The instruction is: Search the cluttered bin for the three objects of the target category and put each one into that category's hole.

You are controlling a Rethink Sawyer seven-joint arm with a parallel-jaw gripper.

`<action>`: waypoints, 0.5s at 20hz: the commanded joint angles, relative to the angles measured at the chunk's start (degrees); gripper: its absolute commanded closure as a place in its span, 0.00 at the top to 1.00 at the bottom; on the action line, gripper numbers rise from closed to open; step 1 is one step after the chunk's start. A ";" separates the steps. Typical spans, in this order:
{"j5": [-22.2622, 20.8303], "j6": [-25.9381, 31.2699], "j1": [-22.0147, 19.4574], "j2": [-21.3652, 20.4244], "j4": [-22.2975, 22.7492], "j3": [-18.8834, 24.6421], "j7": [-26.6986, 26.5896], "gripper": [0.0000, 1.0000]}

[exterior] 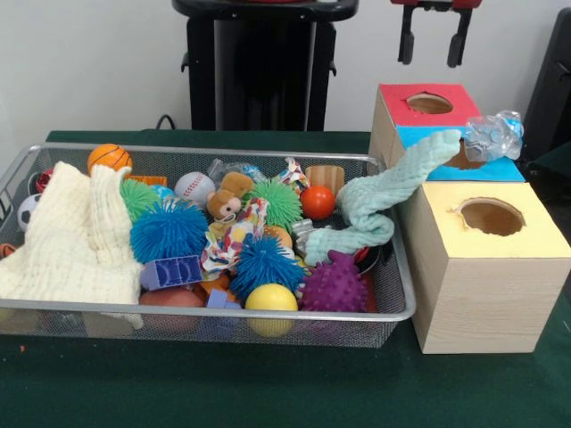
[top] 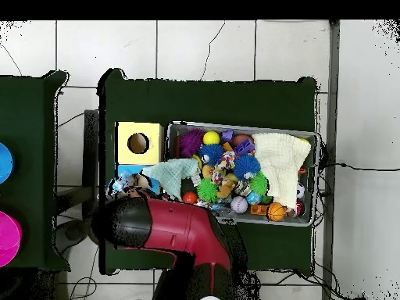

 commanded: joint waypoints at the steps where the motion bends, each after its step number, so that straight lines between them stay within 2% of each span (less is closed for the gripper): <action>1: 3.66 4.71 4.68 0.69 -3.17 -2.69 22.94 1.00; 10: 11.37 4.72 11.47 3.49 -2.52 -3.42 34.72 1.00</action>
